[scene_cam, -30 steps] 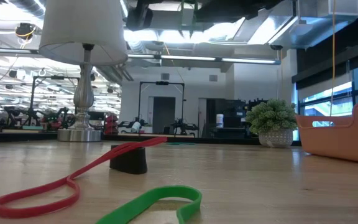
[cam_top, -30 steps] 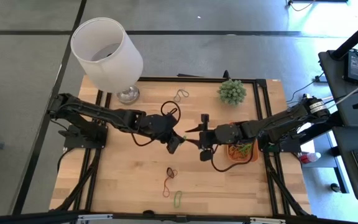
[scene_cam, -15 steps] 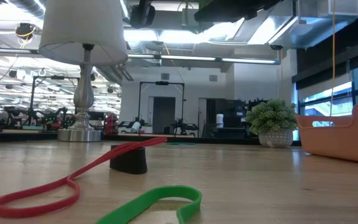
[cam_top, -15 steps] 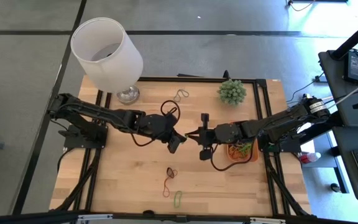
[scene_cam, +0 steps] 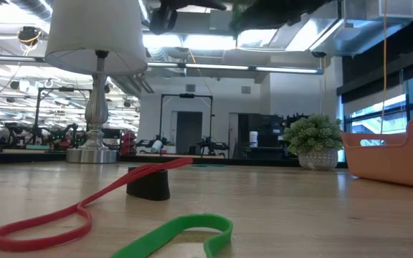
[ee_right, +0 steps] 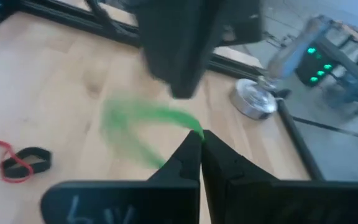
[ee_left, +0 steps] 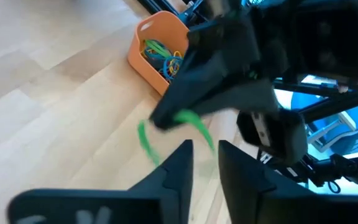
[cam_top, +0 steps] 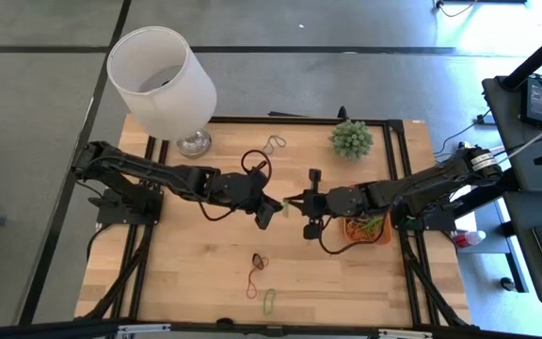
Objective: Pick and place rubber bands into bin
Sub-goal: Put the green rubber band into the orange bin
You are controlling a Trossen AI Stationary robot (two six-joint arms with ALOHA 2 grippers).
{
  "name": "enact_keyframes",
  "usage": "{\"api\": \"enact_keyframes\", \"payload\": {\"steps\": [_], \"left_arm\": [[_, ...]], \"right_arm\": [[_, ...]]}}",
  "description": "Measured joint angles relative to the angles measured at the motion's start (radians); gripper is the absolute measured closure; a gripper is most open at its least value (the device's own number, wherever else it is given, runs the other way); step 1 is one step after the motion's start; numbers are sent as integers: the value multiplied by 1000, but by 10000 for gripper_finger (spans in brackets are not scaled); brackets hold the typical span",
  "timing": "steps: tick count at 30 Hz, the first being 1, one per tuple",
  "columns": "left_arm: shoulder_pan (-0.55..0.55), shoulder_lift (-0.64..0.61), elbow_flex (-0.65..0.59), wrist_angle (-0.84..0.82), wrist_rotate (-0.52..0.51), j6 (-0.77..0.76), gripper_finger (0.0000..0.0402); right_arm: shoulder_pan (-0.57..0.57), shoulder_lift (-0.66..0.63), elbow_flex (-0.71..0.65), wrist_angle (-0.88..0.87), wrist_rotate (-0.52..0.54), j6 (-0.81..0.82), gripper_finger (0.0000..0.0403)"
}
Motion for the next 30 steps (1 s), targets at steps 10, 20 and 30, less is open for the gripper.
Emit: {"api": "enact_keyframes", "payload": {"steps": [10,20,30], "left_arm": [[21,-2,1,-11,0,111,299],[121,-3,1,-279,49,83,330],[159,-3,0,-480,-27,284,372]], "right_arm": [[-5,-211,0,-379,127,285,401],[-6,-370,0,-1088,94,1115,401],[-24,-268,-69,-1314,-158,1523,401]]}}
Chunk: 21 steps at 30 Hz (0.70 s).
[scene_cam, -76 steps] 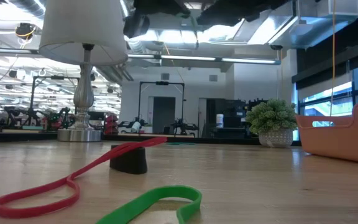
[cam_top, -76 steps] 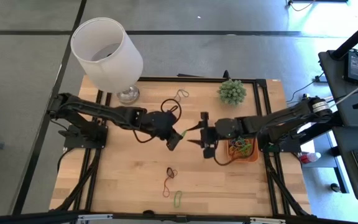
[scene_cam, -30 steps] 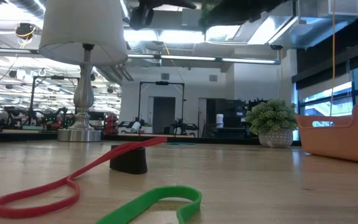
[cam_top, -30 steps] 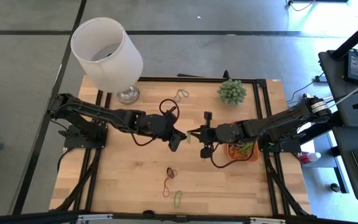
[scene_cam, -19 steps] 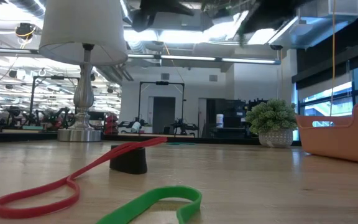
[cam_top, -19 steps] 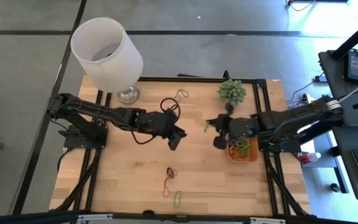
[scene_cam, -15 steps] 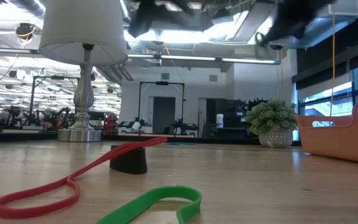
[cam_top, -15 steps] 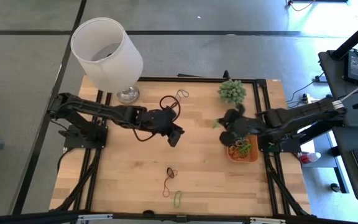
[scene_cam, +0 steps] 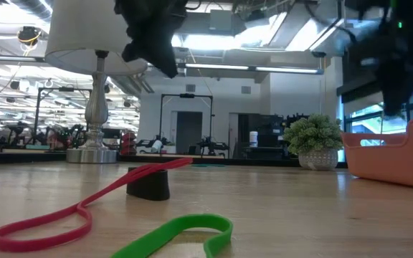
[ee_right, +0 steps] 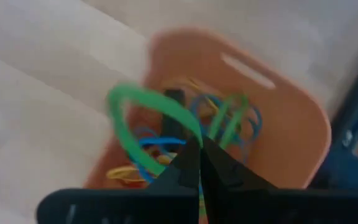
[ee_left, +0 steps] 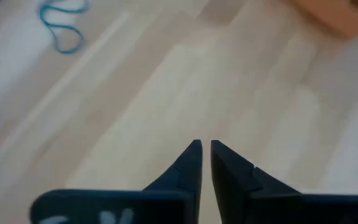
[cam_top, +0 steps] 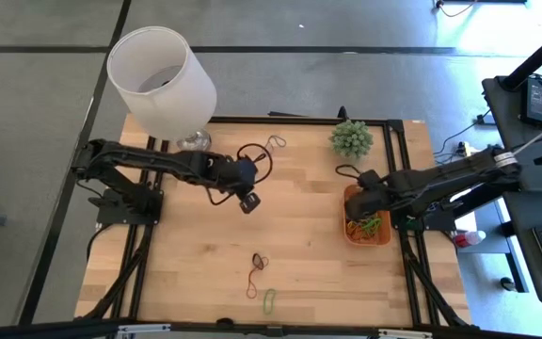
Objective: Pick and place rubber bands into bin
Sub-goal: Put the green rubber band into the orange bin
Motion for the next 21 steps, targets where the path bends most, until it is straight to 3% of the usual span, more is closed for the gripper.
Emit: {"api": "enact_keyframes", "payload": {"steps": [4,7,14,21], "left_arm": [[-19,-50,-62,15,-57,96,397],[-22,-133,-157,88,-59,150,399],[-14,-373,-415,288,-56,190,399],[-14,-546,-540,331,-71,281,399]], "right_arm": [[-2,29,-48,6,-10,145,397],[-2,29,-53,12,-10,165,380],[-4,11,-53,7,-66,256,307],[-4,10,-53,9,-87,337,247]]}}
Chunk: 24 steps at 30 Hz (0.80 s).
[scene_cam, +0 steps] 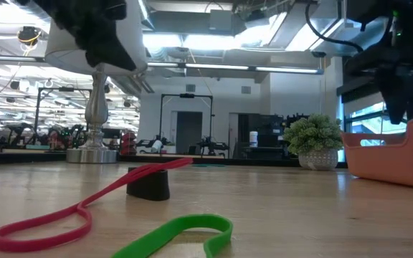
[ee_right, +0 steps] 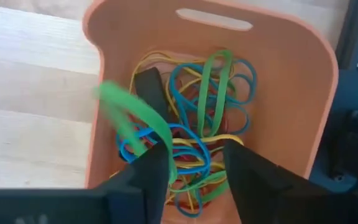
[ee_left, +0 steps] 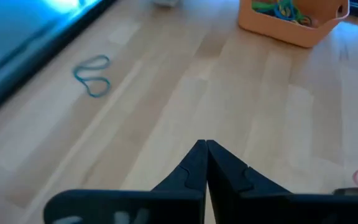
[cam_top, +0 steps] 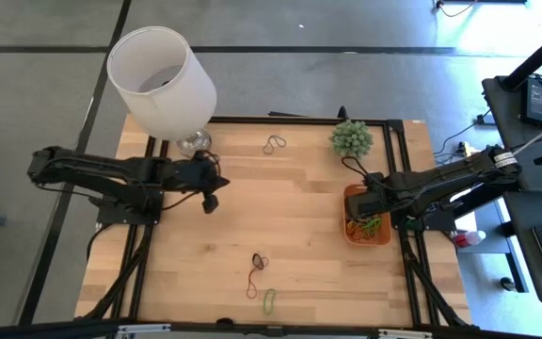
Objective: Pick and place rubber bands into bin
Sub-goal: Put the green rubber band into the orange bin, then put the blue rubber band into the orange bin
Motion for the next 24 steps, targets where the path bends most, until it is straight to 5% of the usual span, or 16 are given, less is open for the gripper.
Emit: {"api": "enact_keyframes", "payload": {"steps": [6,15,24], "left_arm": [[1,-119,-64,10,-82,81,400],[1,-208,-111,8,-54,79,399],[1,-220,-111,8,-123,69,399]], "right_arm": [[0,30,0,55,8,-4,234],[0,179,0,76,-50,-2,234],[0,131,106,-48,-42,-4,234]]}}
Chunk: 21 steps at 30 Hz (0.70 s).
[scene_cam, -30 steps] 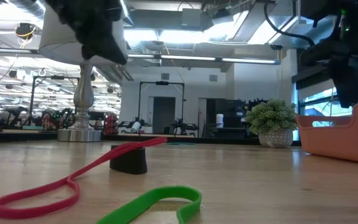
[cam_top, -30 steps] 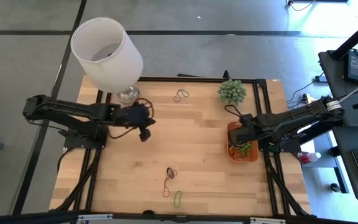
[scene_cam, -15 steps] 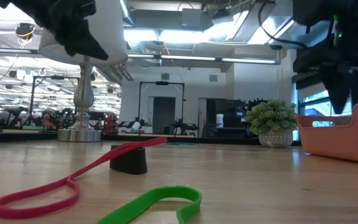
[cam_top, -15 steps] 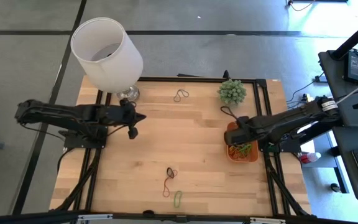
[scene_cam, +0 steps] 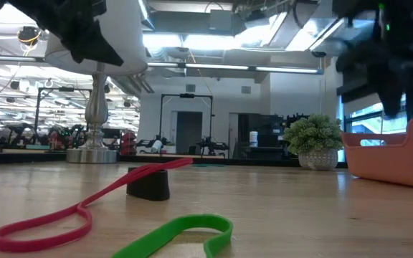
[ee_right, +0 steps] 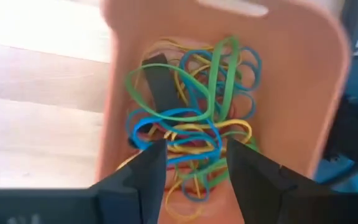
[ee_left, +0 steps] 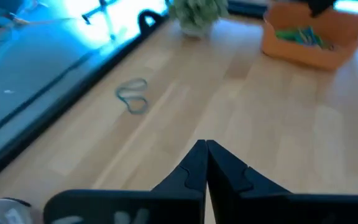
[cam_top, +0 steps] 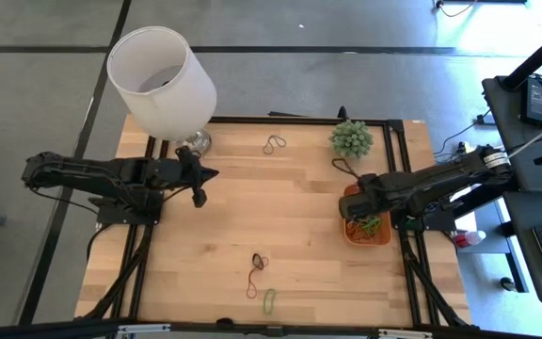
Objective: Pick and place rubber bands into bin
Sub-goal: Put the blue rubber band into the orange bin
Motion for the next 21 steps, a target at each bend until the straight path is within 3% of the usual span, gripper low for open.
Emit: {"api": "enact_keyframes", "payload": {"steps": [2,5,9,11,14,17,21], "left_arm": [[0,-20,0,19,-37,-1,400],[0,-70,0,34,-64,64,401],[0,-128,-20,36,-80,139,400],[0,-156,-48,34,-85,148,401],[0,-190,-87,34,-43,149,400],[0,-222,-117,63,-34,147,400],[1,-250,-142,104,-19,185,400]], "right_arm": [[0,-19,53,-30,38,-2,234],[0,-34,128,-14,215,-44,234],[-11,-36,203,190,505,-307,234],[-40,-36,214,357,577,-493,234],[-126,-28,215,623,567,-762,234],[-241,-1,215,845,460,-948,239],[-398,86,274,925,287,-1073,251]]}}
